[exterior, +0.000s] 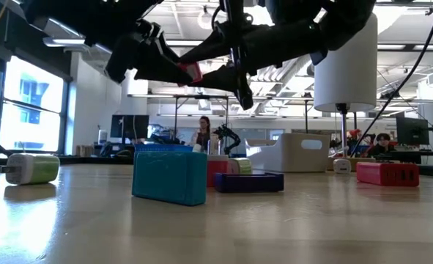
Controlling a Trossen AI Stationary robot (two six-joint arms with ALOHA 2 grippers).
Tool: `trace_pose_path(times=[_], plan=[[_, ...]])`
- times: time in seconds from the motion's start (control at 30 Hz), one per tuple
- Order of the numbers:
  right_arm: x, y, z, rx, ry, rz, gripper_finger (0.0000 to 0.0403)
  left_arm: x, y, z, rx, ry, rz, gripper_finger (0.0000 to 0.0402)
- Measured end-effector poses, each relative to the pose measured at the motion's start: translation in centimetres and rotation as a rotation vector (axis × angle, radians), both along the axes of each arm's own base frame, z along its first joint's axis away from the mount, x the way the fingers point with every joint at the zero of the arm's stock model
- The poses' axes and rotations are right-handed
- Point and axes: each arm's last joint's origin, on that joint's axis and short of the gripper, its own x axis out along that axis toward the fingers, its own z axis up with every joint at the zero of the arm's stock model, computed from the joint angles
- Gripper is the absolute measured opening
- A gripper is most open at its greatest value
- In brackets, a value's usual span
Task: Pick & Place Office items
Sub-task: Put the pink charger adapter into the white bin
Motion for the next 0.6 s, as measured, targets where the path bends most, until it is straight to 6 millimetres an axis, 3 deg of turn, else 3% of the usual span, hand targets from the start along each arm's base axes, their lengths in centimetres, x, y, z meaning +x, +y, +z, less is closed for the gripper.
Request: trace_pose_path(times=[0.23, 0.6], plan=[[-0.1, 0.0, -0.3, -0.082, 0.031, 0.013, 0.0148, 0.0, -0.1, 0.0, -0.033, -0.01, -0.005, 0.0263], [-0.9, -0.9, -0.4, -0.309, 0.165, -0.138, 0.0147, -0.1, -1.6, 0.0, -0.313, -0.058, -0.13, 0.0278]])
